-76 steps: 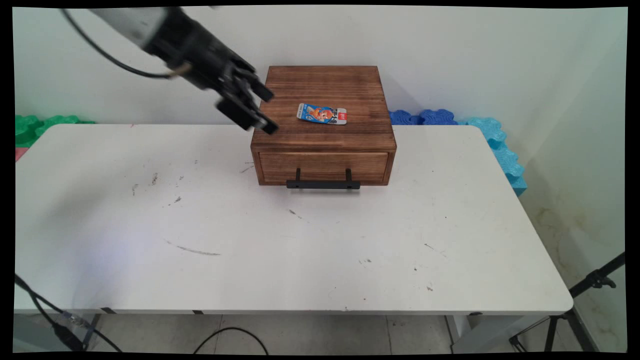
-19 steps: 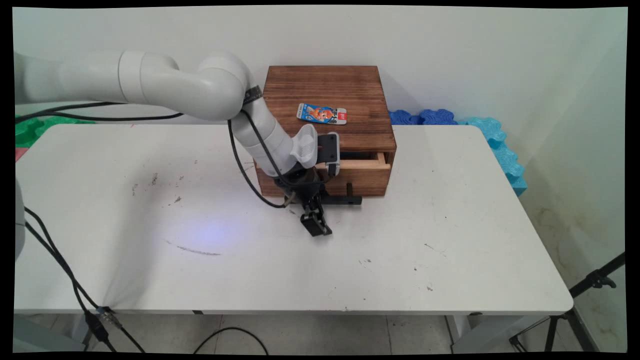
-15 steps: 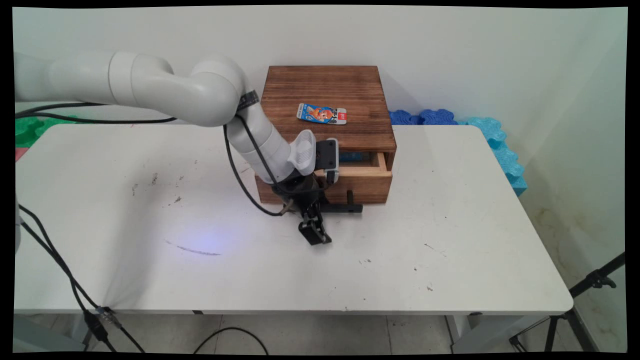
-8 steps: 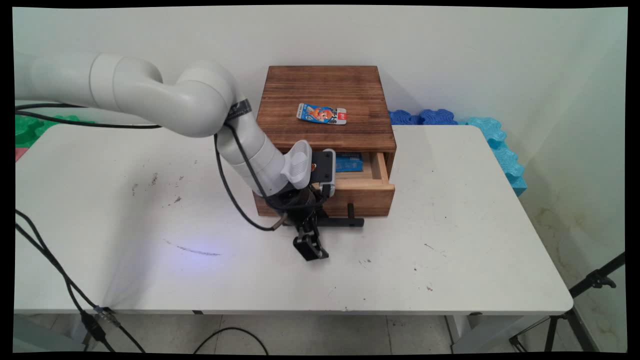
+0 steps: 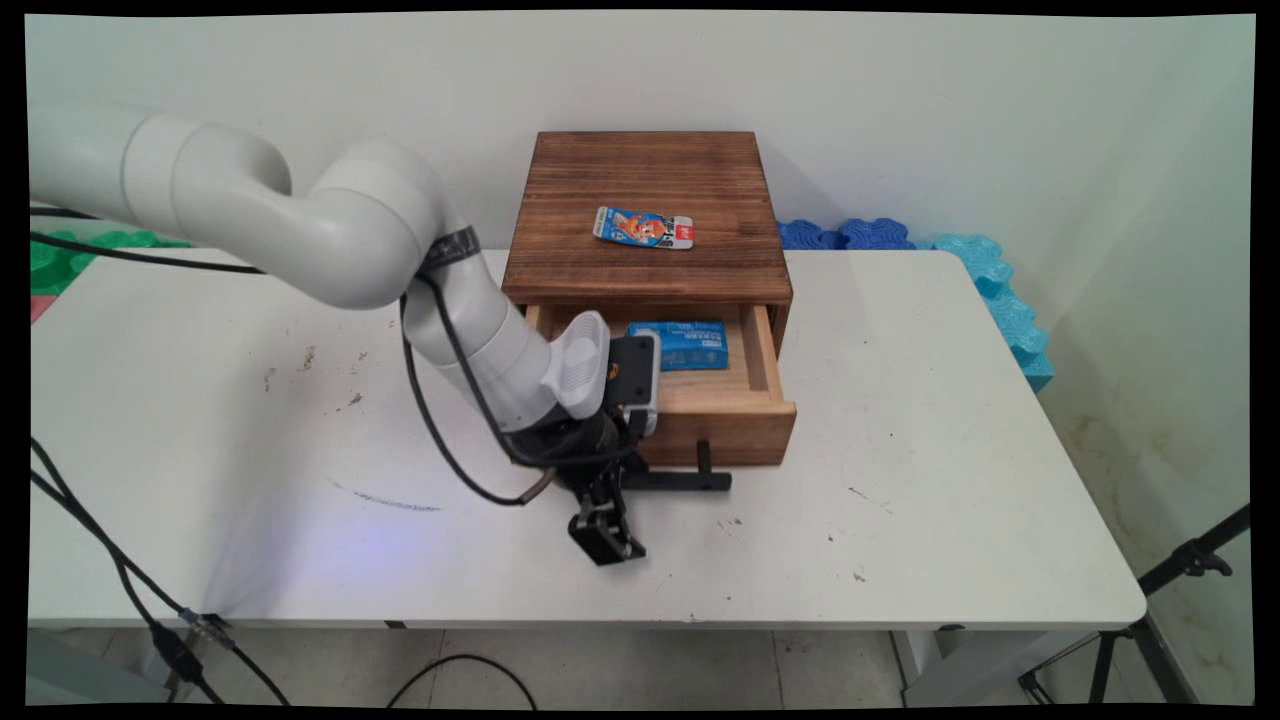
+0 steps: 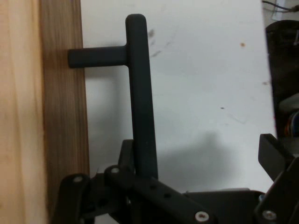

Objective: Open the drawer

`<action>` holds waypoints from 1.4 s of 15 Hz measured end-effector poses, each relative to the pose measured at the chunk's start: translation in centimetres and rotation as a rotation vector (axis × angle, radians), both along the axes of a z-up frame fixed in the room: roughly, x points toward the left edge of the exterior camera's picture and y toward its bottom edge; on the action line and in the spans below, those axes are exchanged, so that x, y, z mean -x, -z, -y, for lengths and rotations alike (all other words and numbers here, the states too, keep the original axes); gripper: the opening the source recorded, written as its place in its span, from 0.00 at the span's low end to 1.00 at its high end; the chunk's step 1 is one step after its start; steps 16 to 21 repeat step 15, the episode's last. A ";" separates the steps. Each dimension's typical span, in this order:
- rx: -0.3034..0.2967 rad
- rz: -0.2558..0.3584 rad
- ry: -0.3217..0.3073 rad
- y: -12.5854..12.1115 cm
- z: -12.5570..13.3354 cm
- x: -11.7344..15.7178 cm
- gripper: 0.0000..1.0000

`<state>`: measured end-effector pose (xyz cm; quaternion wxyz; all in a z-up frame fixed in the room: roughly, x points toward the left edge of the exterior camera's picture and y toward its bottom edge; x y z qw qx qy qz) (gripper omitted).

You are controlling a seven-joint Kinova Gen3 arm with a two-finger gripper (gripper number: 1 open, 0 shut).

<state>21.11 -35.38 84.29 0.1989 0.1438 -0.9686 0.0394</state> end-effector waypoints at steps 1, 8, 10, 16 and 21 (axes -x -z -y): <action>-0.003 0.000 0.002 -0.1 -0.7 0.1 1.00; -0.022 -0.003 0.014 -0.5 -4.4 0.7 1.00; -0.027 -0.005 0.020 -0.7 -5.4 0.9 1.00; -0.036 -0.014 0.029 -1.2 -7.3 1.2 1.00; -0.036 -0.014 0.029 -1.2 -7.3 1.2 1.00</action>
